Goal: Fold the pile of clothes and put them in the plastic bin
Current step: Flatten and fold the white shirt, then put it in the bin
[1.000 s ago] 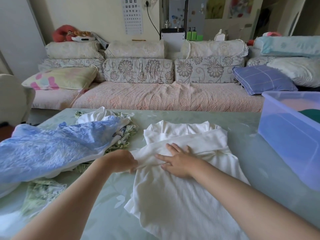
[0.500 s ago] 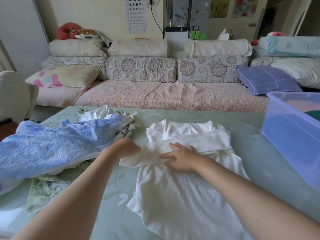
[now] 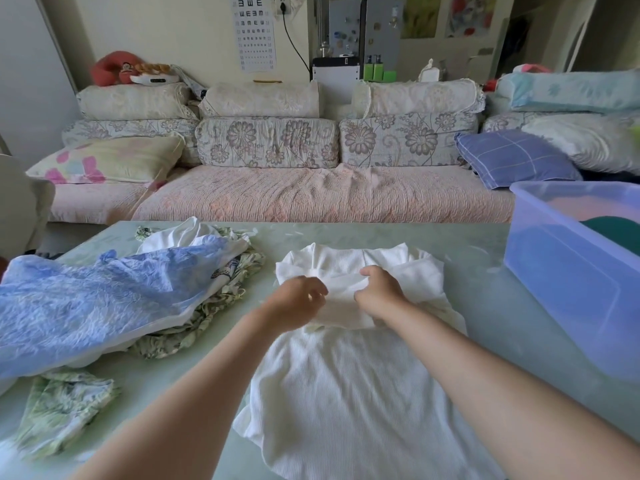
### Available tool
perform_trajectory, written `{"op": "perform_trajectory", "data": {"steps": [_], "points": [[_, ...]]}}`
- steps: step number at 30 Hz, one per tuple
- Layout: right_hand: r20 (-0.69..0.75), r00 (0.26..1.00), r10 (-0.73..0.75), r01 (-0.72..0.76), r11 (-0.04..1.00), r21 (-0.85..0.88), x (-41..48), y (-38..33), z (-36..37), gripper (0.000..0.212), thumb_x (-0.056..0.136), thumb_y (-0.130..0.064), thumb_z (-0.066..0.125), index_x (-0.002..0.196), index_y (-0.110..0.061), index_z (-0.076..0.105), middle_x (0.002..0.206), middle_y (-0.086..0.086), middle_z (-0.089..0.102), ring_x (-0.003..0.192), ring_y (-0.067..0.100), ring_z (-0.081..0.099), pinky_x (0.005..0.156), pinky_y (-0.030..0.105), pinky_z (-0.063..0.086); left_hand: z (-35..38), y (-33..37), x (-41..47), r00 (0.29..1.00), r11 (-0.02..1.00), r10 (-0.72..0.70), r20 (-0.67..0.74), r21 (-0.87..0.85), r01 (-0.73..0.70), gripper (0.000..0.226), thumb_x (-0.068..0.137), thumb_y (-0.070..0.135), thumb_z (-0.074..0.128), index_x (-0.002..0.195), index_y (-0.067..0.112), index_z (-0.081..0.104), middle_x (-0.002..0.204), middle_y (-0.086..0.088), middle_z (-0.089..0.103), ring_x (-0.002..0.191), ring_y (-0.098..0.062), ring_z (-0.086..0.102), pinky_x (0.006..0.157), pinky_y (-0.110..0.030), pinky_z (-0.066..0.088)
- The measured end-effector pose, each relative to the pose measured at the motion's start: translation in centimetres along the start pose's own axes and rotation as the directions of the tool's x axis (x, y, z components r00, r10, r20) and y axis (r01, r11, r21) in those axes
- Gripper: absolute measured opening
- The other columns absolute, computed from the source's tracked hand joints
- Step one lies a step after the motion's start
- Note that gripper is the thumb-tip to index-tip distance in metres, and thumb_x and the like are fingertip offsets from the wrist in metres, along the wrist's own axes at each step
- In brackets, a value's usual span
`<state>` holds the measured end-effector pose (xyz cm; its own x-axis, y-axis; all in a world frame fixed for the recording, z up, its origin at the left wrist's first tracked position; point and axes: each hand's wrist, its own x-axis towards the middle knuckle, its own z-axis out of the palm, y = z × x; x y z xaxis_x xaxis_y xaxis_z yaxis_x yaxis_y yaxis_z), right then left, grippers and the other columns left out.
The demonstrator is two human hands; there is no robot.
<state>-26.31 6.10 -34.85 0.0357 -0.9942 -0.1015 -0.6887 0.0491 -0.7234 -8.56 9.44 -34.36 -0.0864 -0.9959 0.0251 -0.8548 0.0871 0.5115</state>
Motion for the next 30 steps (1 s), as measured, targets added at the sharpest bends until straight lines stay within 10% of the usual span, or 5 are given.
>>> {"op": "perform_trajectory", "data": {"steps": [6, 10, 15, 20, 30], "points": [[-0.252, 0.917, -0.309, 0.309, 0.950, -0.039, 0.9, -0.8, 0.4, 0.051, 0.094, 0.000, 0.041, 0.142, -0.018, 0.047, 0.135, 0.010, 0.058, 0.125, 0.026, 0.053, 0.100, 0.030, 0.041, 1.4, -1.9, -0.9, 0.967, 0.908, 0.051, 0.249, 0.391, -0.148, 0.082, 0.091, 0.061, 0.051, 0.154, 0.044, 0.001, 0.164, 0.007, -0.002, 0.150, -0.019, -0.003, 0.117, -0.049, 0.015], [-0.088, 0.902, -0.423, 0.303, 0.764, -0.569, 1.1, 1.2, 1.6, 0.051, 0.091, -0.006, 0.050, 0.141, -0.018, 0.042, 0.133, 0.010, 0.045, 0.117, 0.032, 0.053, 0.091, 0.040, 0.044, 1.8, -3.2, -1.3, 0.935, 0.915, -0.116, 0.334, 0.403, -0.030, 0.080, 0.093, 0.068, 0.035, 0.149, 0.047, -0.018, 0.161, 0.005, -0.022, 0.148, -0.020, -0.020, 0.120, -0.051, 0.001], [0.080, 0.787, -0.612, 0.438, 0.462, -0.771, 0.0, 0.8, 1.4, 0.045, 0.094, -0.019, 0.048, 0.138, -0.022, 0.048, 0.153, 0.008, 0.032, 0.138, 0.029, 0.033, 0.112, 0.043, 0.024, 0.7, -3.6, -2.0, 0.952, 0.950, -0.169, 0.257, 0.299, 0.087, 0.079, 0.096, 0.048, 0.048, 0.156, 0.034, -0.002, 0.164, 0.004, -0.004, 0.150, -0.025, -0.006, 0.118, -0.052, 0.013], [0.370, 0.893, -0.257, 0.448, 0.594, -0.668, -2.4, 1.4, 1.8, 0.059, 0.105, -0.050, 0.023, 0.159, -0.030, 0.010, 0.167, 0.008, -0.002, 0.154, 0.025, -0.003, 0.122, 0.054, -0.001, -0.8, -2.8, -4.1, 0.947, 0.932, -0.301, 0.114, 0.245, 0.267, 0.052, 0.093, 0.023, 0.044, 0.143, 0.013, 0.034, 0.140, -0.010, 0.042, 0.118, -0.024, 0.044, 0.088, -0.032, 0.039], [0.428, 0.770, -0.473, 0.636, 0.511, -0.578, -7.8, 0.9, 3.8, 0.070, 0.097, -0.055, 0.042, 0.158, -0.034, 0.013, 0.167, 0.002, -0.010, 0.153, 0.019, -0.009, 0.124, 0.041, 0.001, -2.7, -2.9, -9.1, 0.839, 0.893, -0.423, 0.343, 0.313, 0.322, 0.024, 0.080, 0.034, 0.060, 0.073, 0.012, 0.065, 0.076, -0.003, 0.064, 0.070, -0.020, 0.057, 0.070, -0.028, 0.045]]}}
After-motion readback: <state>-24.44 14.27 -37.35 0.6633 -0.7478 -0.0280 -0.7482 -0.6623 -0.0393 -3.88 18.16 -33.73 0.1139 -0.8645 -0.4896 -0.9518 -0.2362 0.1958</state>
